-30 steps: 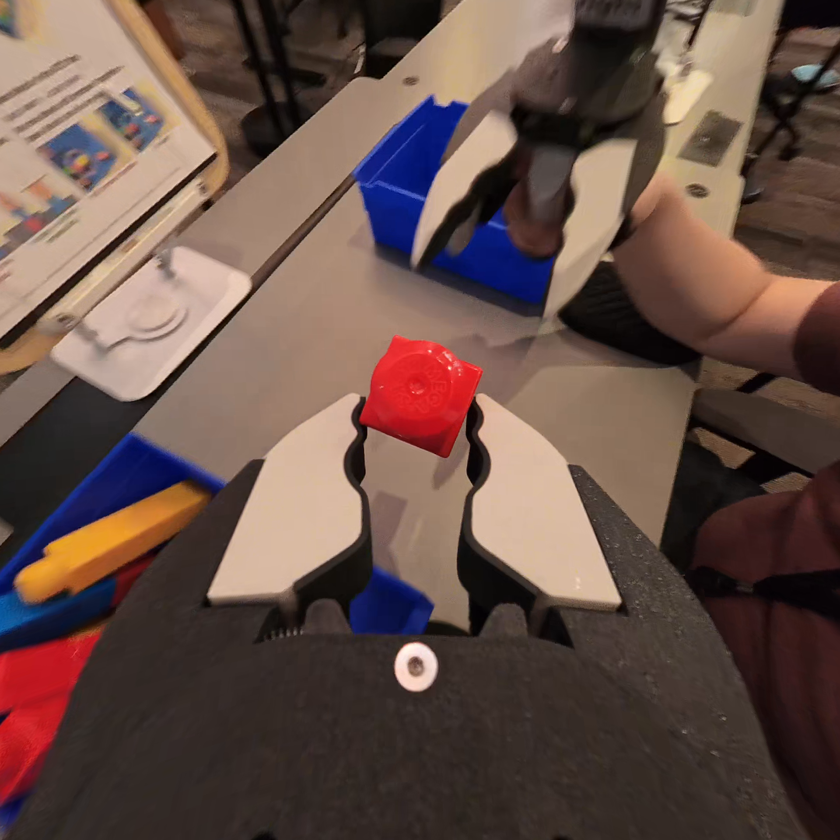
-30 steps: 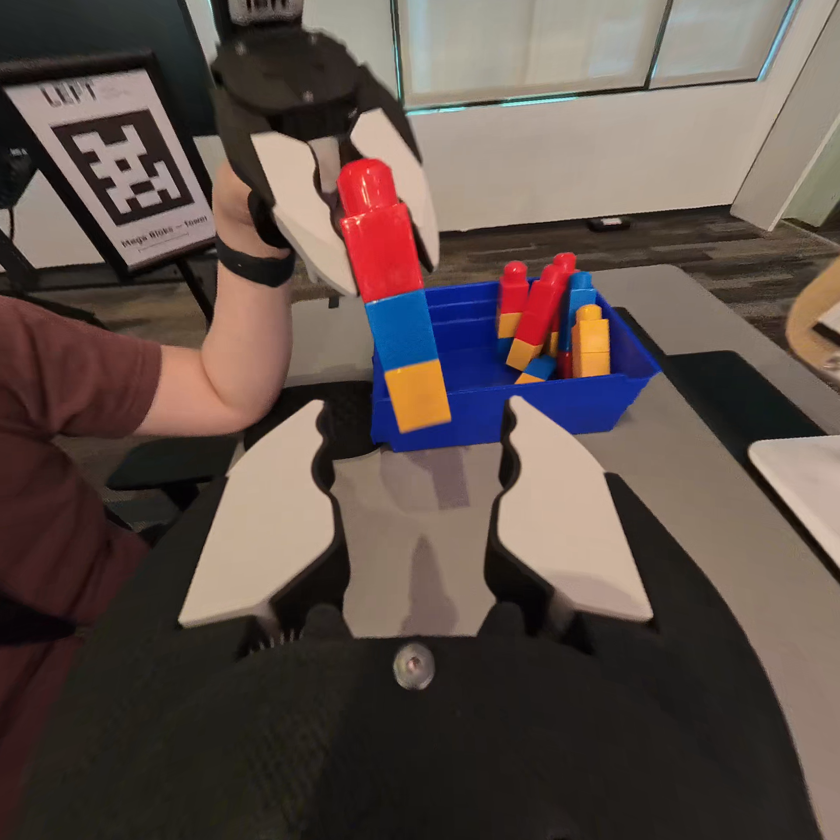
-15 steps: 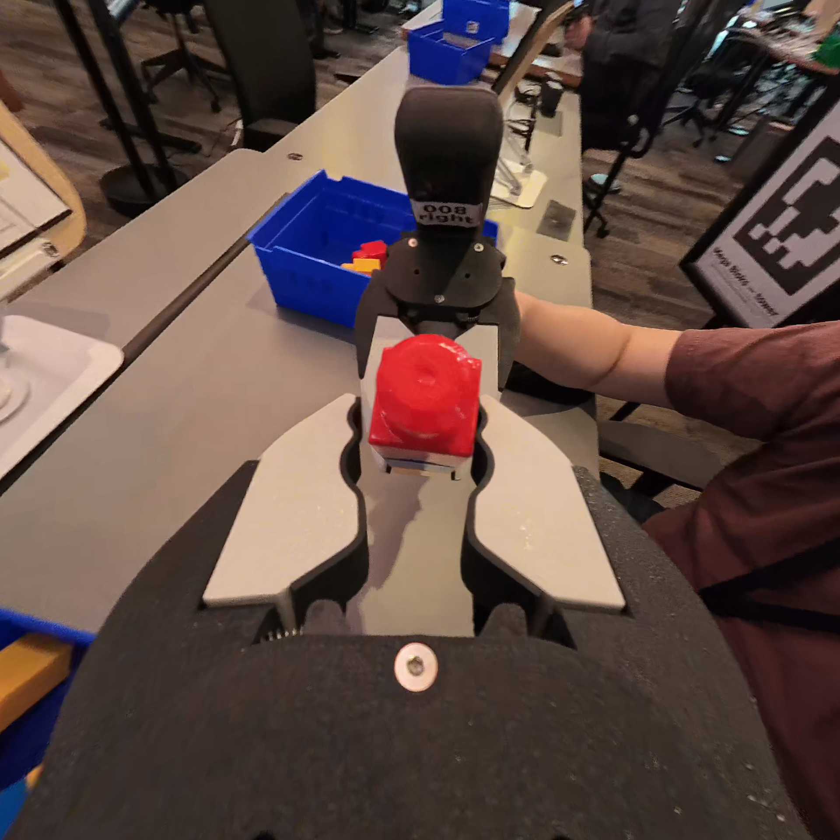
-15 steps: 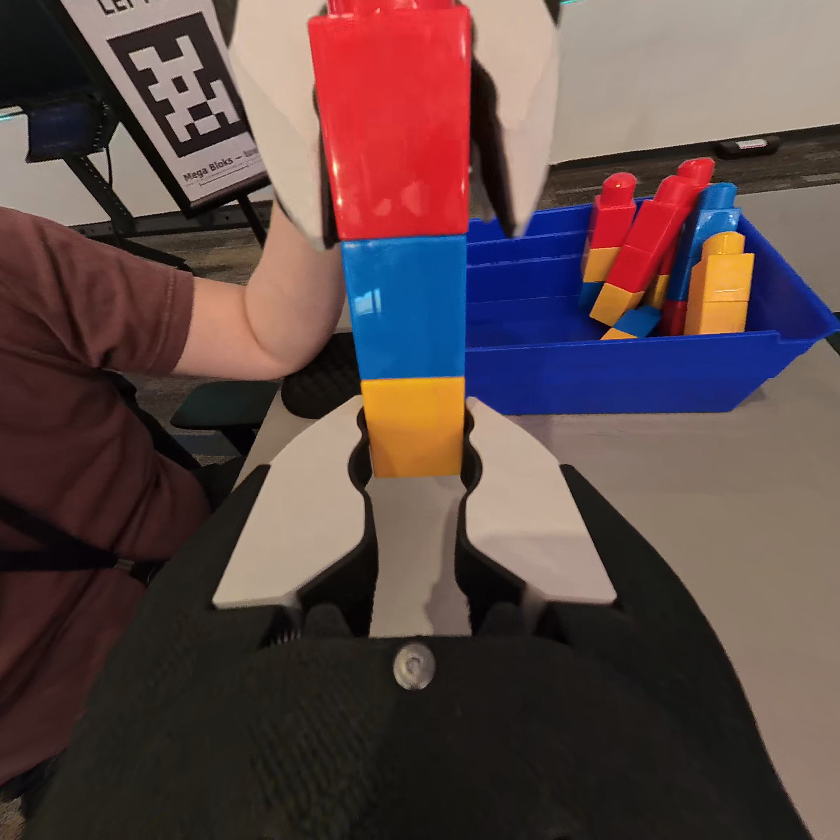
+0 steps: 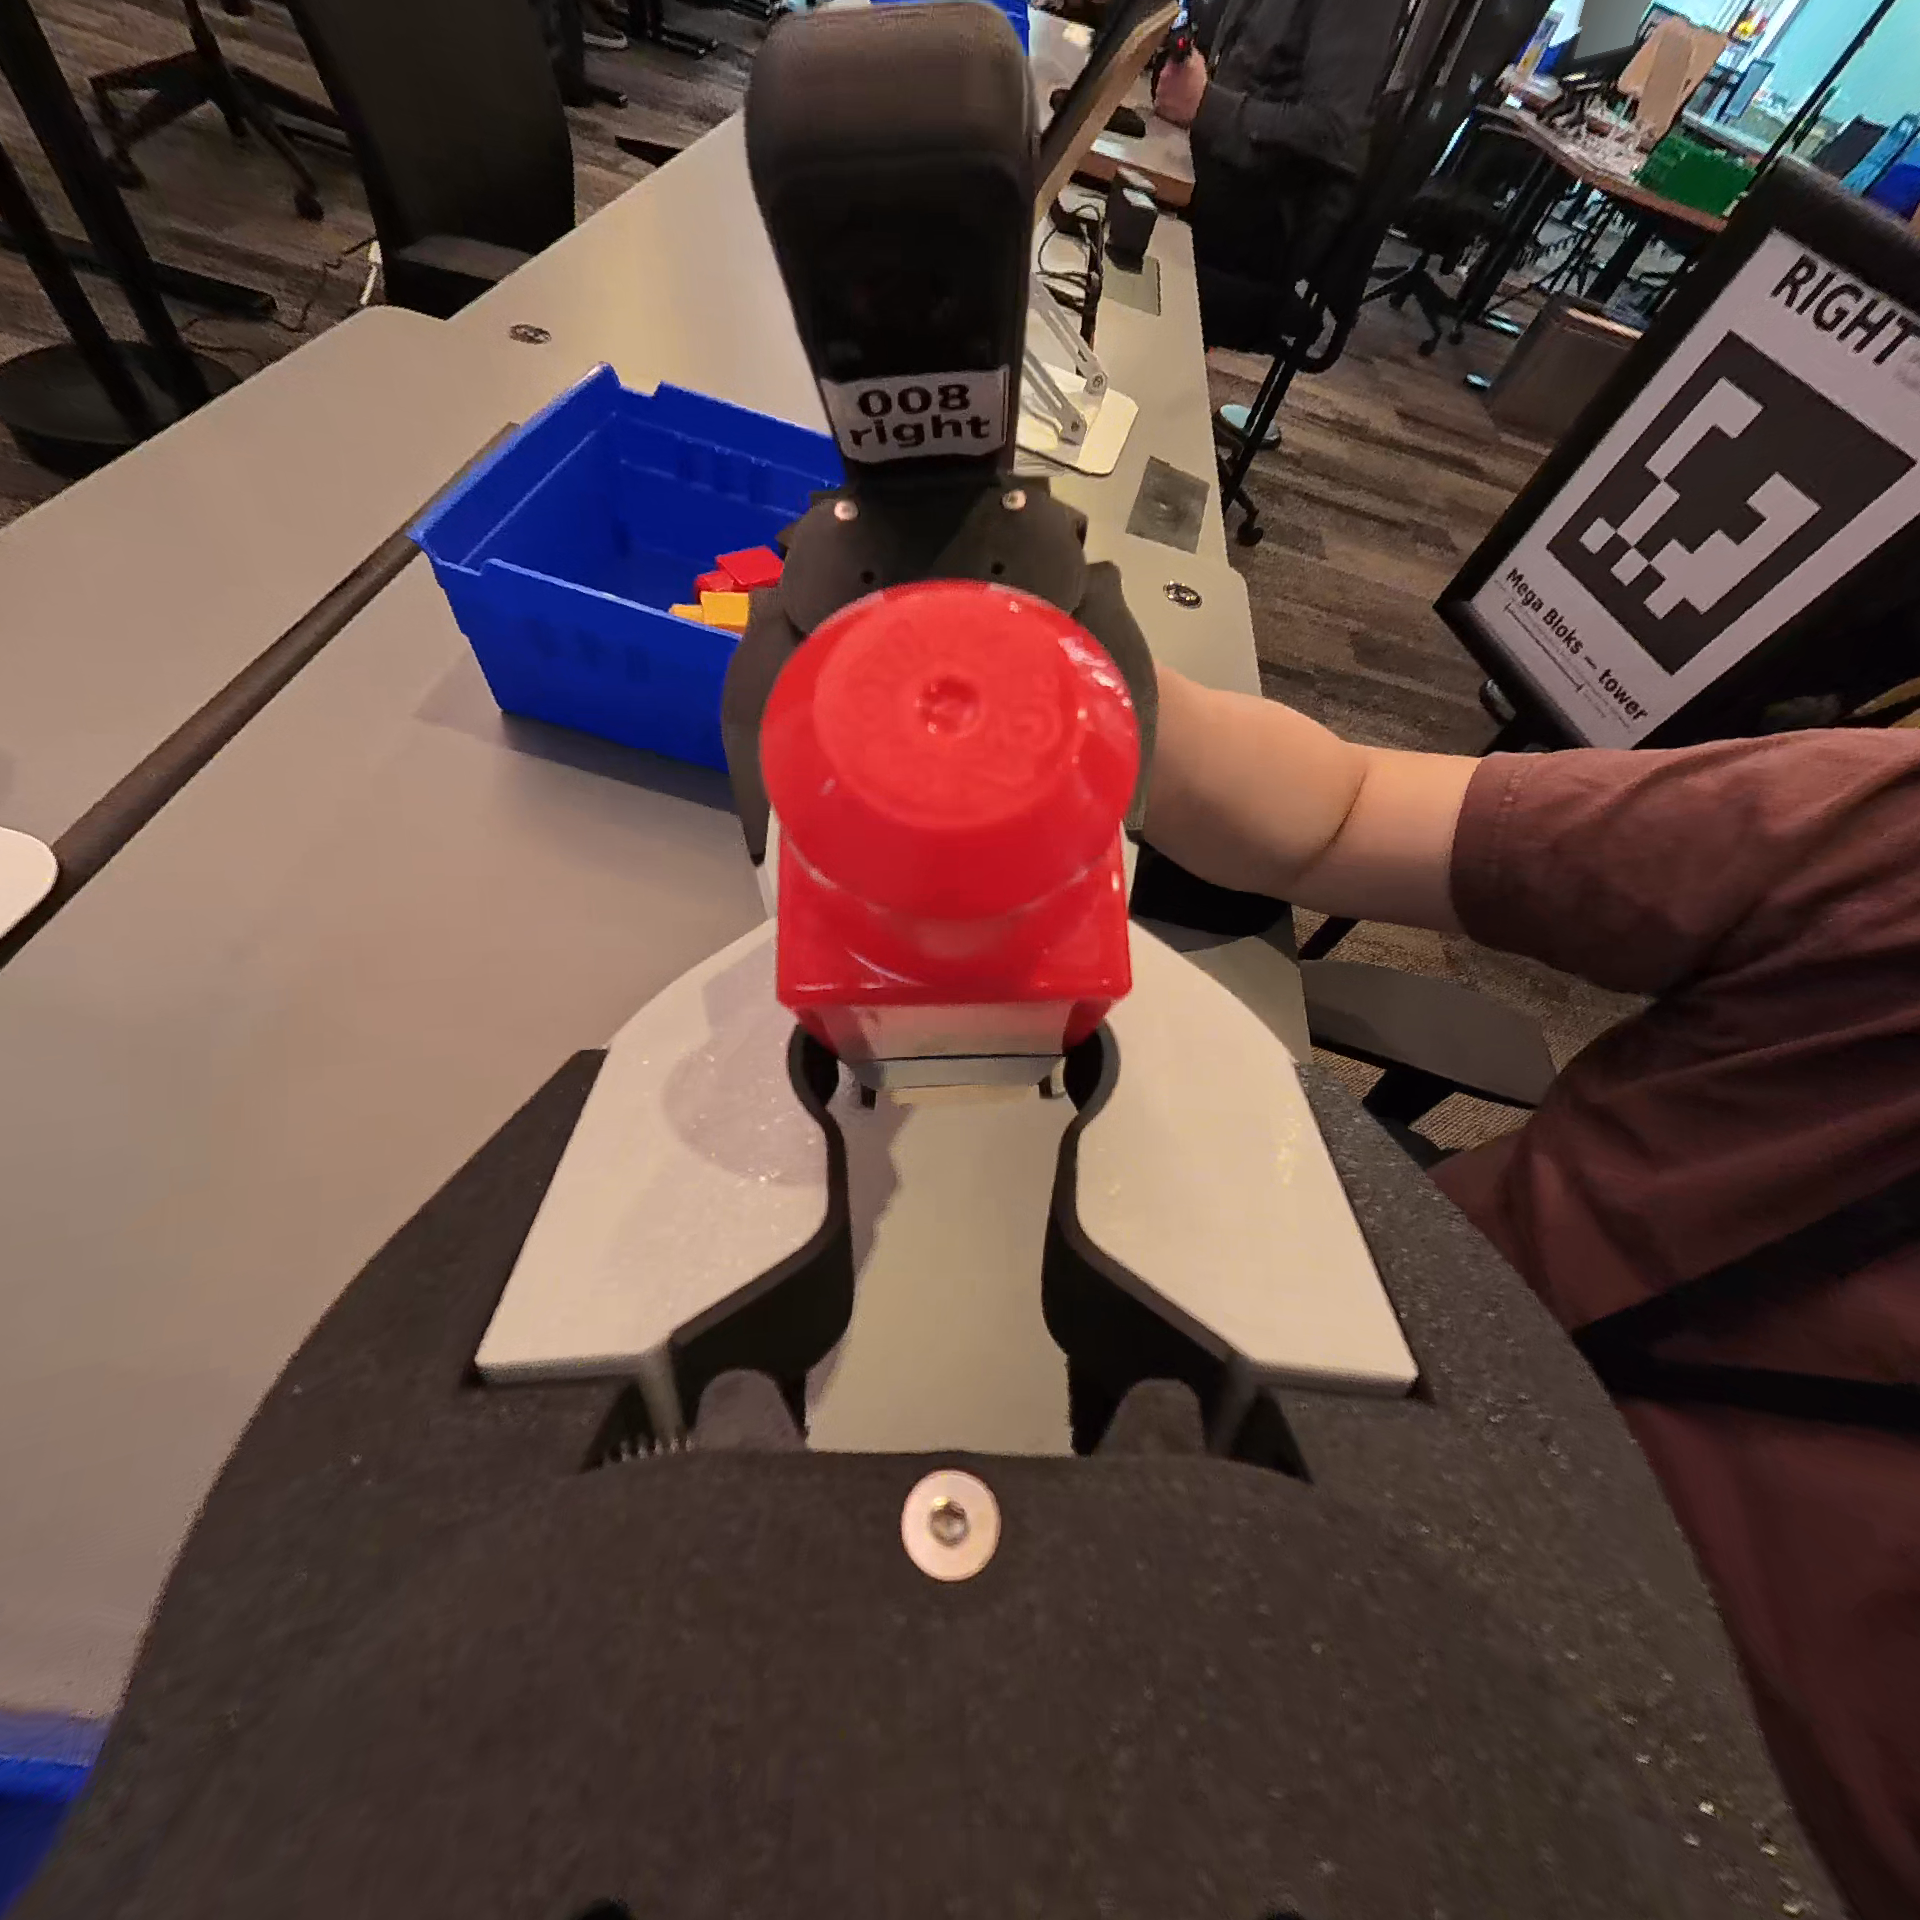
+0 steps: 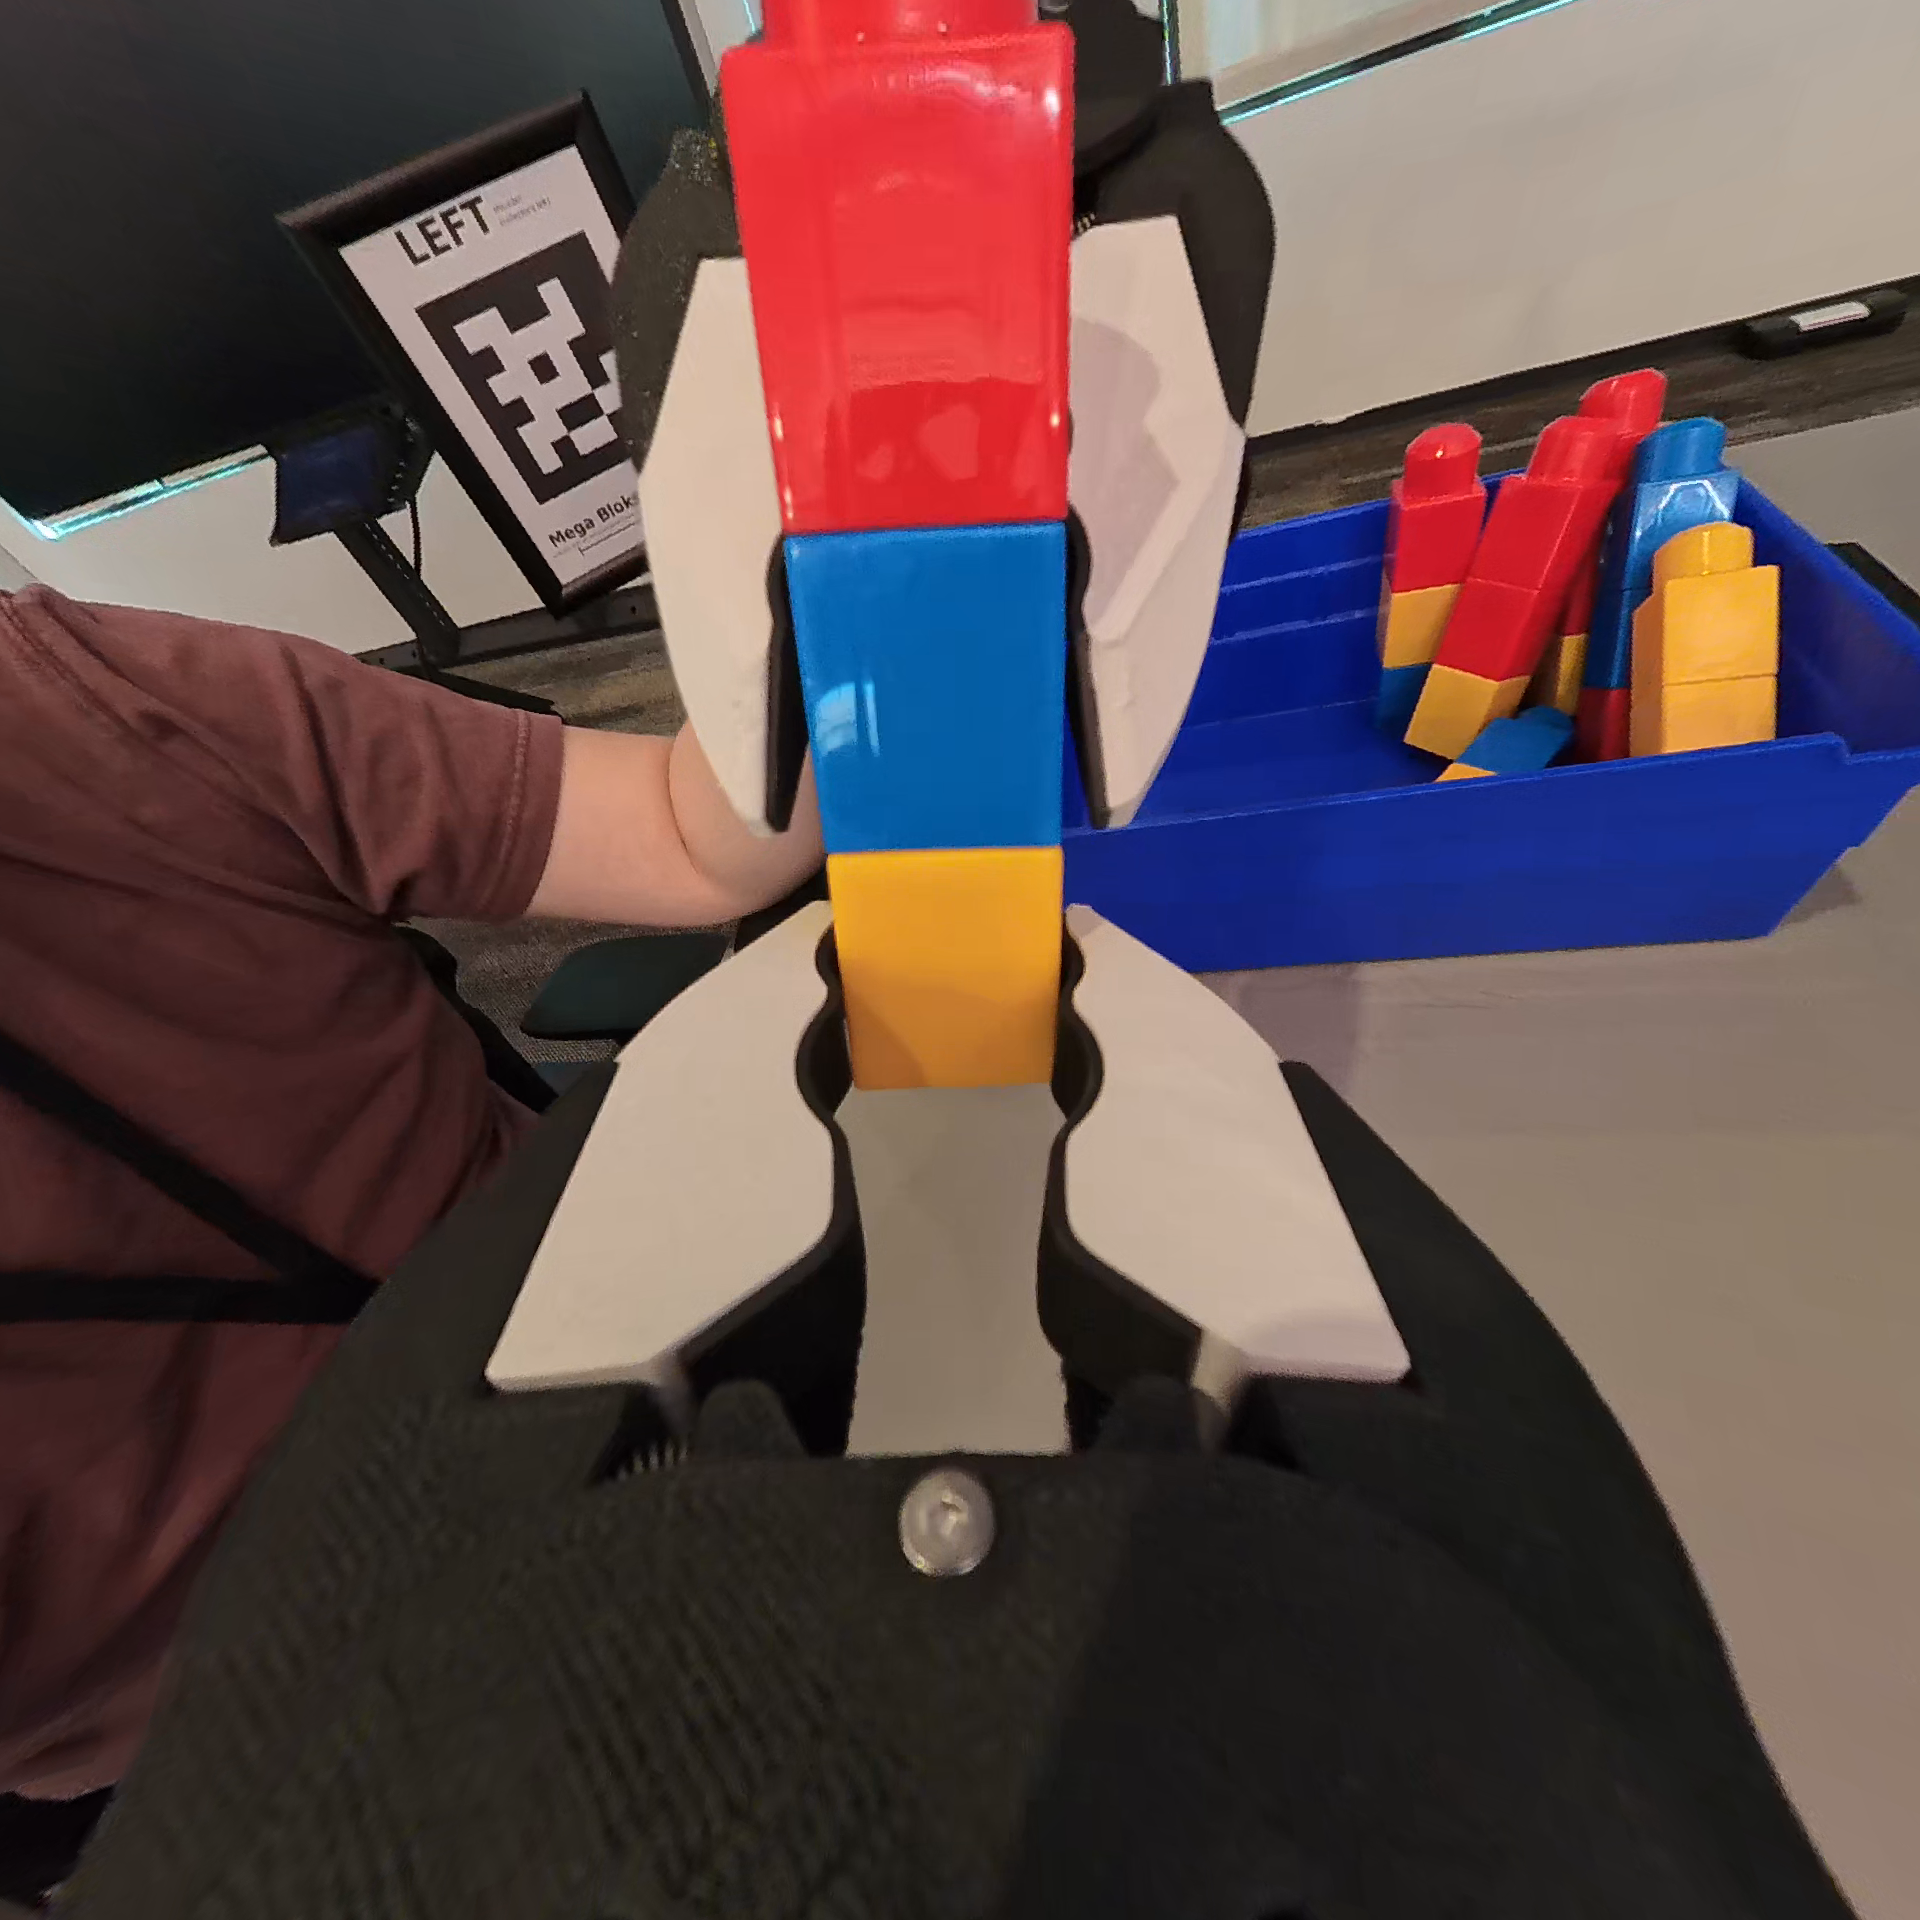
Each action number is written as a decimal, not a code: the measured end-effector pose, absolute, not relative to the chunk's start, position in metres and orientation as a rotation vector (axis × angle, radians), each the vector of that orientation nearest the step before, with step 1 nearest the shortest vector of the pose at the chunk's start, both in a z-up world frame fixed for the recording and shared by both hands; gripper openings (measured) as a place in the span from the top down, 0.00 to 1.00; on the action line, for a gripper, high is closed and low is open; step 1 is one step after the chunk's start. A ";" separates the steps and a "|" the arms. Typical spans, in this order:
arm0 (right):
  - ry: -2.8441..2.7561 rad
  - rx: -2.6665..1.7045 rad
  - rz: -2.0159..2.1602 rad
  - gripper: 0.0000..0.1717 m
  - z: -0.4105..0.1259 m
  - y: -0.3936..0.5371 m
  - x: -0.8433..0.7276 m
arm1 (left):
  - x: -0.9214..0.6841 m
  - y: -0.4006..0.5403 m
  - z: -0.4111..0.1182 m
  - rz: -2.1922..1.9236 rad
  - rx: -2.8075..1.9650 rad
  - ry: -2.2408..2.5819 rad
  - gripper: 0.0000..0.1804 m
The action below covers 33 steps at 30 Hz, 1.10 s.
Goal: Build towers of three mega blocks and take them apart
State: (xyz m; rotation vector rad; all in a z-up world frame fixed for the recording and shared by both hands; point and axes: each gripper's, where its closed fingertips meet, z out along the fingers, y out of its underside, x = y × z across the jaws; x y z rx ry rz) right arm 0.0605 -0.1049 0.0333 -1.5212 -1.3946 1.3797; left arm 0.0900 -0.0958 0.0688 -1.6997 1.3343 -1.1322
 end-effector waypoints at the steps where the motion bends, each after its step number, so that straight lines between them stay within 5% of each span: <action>1: -1.398 -1.531 1.375 0.78 0.033 -0.104 0.062 | 0.090 -0.095 0.068 -1.134 -1.705 1.332 0.77; 6: -1.556 -1.702 1.110 0.78 -0.004 -0.093 0.081 | 0.064 -0.082 0.116 -1.314 -1.566 1.101 0.77; 12: -1.236 -1.783 0.986 0.78 0.047 -0.045 0.170 | 0.051 -0.081 0.100 -1.166 -1.628 1.186 0.77; 16: -0.887 -2.247 0.552 0.78 -0.010 -0.001 0.323 | 0.067 -0.090 0.079 -1.086 -1.676 1.314 0.77; 24: -0.503 -2.598 0.362 0.77 -0.092 0.012 0.440 | 0.094 -0.096 0.039 -1.025 -1.783 1.447 0.77; 25: -0.477 -2.588 0.347 0.68 -0.093 0.016 0.442 | 0.096 -0.095 0.034 -1.014 -1.800 1.457 0.77; 29: -0.433 -2.424 0.368 0.63 -0.058 0.038 0.422 | 0.109 -0.098 0.018 -1.040 -1.854 1.482 0.77; 33: -0.699 -1.828 0.846 0.64 0.053 0.028 0.286 | 0.119 -0.102 0.004 -1.045 -1.892 1.519 0.77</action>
